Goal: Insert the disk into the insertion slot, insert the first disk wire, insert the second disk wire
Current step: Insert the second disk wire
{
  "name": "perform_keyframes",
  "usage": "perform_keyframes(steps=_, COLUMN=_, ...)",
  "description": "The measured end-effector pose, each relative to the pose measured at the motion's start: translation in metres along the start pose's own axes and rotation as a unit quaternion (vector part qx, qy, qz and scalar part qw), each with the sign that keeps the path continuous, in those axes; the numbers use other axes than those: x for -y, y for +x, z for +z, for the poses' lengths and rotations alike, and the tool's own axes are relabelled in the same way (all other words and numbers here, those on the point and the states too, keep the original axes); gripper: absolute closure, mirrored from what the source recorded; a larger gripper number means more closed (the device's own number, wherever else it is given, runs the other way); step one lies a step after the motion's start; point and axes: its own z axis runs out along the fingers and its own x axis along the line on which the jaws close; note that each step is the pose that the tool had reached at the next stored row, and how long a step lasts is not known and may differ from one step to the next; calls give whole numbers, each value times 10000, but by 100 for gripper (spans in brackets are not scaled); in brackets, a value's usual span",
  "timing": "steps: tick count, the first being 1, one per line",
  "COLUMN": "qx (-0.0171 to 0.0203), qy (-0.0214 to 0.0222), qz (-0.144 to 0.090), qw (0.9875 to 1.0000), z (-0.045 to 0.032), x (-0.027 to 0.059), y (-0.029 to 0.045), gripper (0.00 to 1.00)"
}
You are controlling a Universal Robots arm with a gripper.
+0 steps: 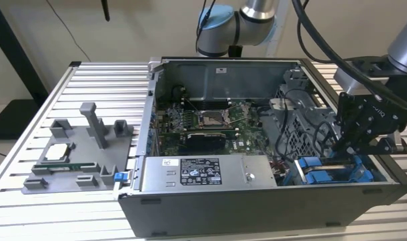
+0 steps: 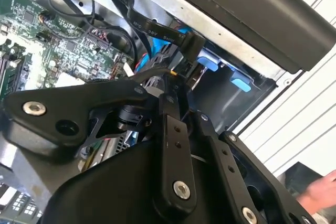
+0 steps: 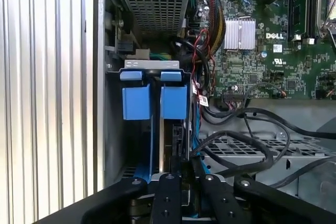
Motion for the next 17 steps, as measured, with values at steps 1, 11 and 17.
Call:
perform_keyframes(steps=1, qx=1, qy=6, qz=22, qw=10000, z=0, x=0, y=0, gripper=100)
perform_keyframes(steps=11, qx=5, qy=14, qz=134, qw=9999, z=-10, x=-2, y=0, gripper=100)
perform_keyframes(steps=17, qx=6, qy=31, qz=133, qw=9999, z=-6, x=-1, y=2, gripper=100)
